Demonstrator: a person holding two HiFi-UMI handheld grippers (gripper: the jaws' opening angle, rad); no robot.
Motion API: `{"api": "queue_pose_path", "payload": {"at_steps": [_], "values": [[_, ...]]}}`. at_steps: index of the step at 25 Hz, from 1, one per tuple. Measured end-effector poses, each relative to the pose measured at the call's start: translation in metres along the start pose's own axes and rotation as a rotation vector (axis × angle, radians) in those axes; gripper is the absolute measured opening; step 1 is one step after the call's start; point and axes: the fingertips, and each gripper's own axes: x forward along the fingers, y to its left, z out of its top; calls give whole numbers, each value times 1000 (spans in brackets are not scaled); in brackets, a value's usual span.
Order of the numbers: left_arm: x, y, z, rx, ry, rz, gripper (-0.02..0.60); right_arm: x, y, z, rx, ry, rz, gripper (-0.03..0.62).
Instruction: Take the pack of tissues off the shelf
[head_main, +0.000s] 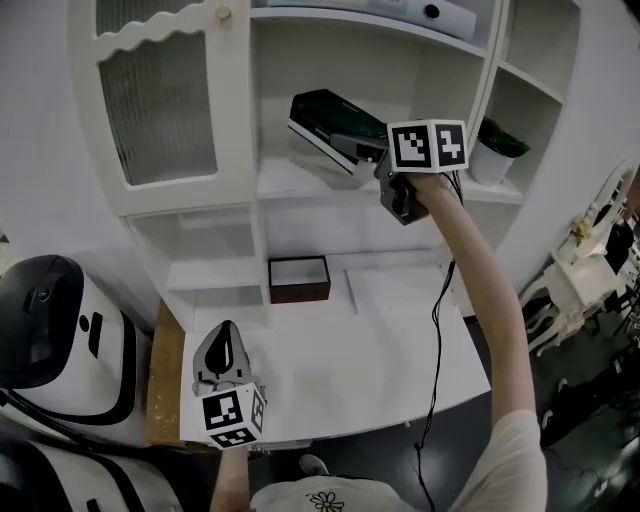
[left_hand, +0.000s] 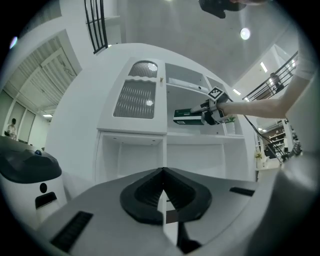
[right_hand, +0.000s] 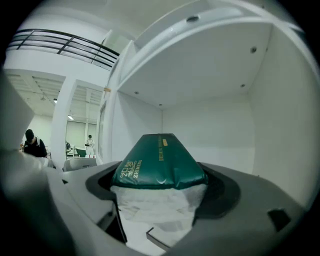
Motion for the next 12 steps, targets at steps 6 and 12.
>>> {"api": "queue_pose_path", "payload": {"at_steps": [6,12], "values": [[-1,-31,20,5,-58,-126,-2,-91,30,3,-76,-123,-142,437],[-10,-72,36,9,-116,-277,-2,-179,61,-12,-132,-276,-288,437]]}}
